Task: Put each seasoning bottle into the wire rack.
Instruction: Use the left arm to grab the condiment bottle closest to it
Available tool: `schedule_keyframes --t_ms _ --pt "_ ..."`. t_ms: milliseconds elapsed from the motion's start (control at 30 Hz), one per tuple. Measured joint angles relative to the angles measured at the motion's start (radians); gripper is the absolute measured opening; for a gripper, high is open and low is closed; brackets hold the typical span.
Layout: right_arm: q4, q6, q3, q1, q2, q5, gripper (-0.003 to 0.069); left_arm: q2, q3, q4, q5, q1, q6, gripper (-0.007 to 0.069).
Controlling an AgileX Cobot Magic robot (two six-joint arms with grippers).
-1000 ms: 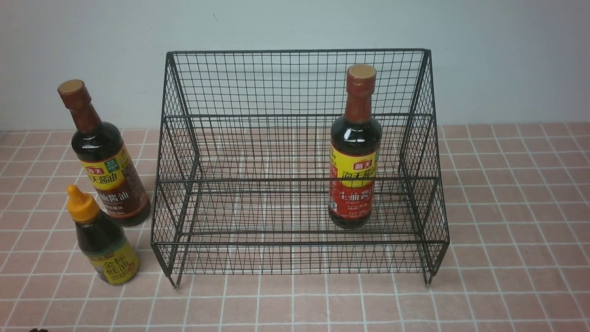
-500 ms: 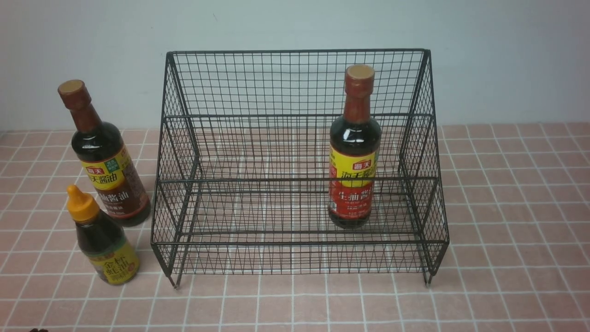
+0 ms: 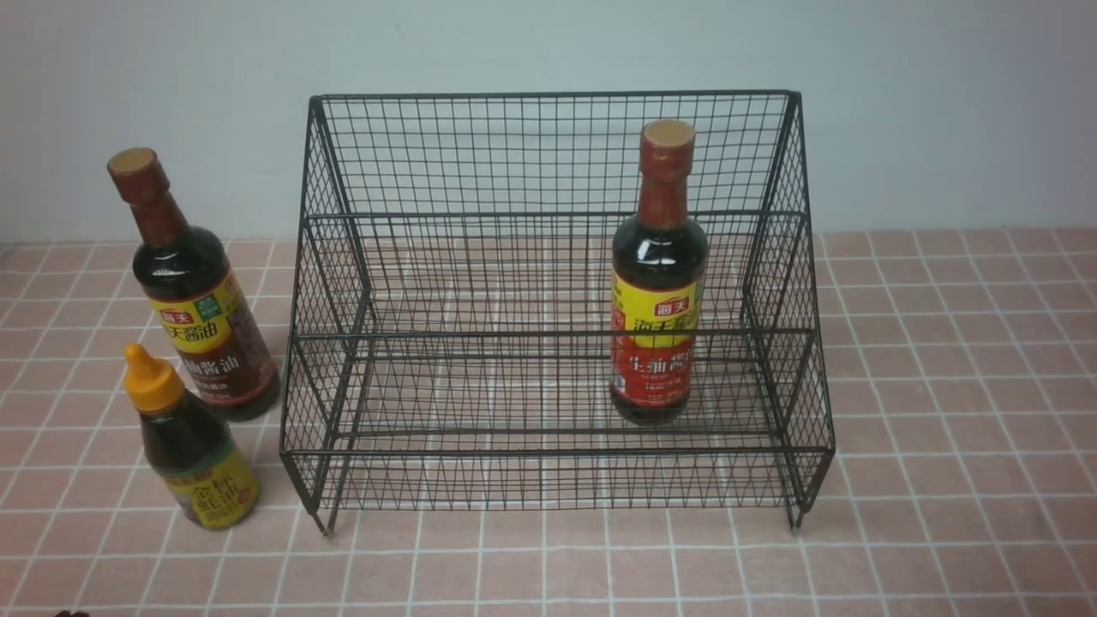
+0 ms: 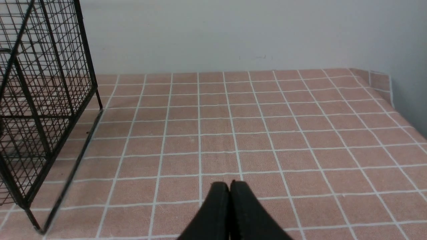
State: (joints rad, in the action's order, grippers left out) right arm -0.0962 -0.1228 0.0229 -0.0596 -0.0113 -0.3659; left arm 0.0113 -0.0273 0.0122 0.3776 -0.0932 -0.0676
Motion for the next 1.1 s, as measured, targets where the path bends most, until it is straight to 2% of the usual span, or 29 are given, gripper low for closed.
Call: schedule_keyframes --t_ms 1100 --pt "0.0 0.002 0.0 0.0 0.0 -0.001 -0.0012 0.0 -0.001 0.022 -0.033 0.0 0.006 -0.0007"
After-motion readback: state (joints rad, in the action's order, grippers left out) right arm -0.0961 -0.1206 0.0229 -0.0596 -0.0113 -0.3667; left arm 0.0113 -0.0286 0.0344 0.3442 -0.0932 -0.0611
